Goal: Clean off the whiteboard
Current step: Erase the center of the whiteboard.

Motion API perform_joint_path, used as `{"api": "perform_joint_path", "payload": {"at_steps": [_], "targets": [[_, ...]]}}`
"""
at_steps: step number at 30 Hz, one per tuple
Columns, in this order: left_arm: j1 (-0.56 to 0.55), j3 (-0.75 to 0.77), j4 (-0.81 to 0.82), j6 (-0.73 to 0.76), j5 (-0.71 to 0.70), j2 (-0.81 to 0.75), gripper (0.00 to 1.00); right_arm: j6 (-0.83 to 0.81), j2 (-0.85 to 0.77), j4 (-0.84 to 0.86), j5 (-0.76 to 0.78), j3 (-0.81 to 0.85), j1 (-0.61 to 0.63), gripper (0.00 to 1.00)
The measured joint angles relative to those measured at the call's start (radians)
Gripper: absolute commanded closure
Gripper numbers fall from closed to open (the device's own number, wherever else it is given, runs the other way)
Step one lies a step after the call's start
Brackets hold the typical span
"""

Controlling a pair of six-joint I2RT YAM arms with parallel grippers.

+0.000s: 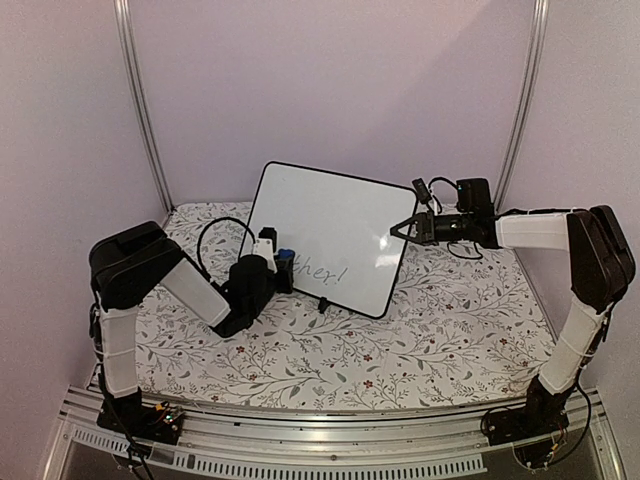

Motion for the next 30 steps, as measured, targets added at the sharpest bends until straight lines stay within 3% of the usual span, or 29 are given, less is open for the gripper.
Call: {"api": "perform_joint_path", "payload": {"at_steps": [30], "targets": [[0.066,-0.065,-0.065,-0.028,0.033,-0.063,1.00,-0.020,0.027,-0.022,-0.026,0.029,-0.003,1.00]]}}
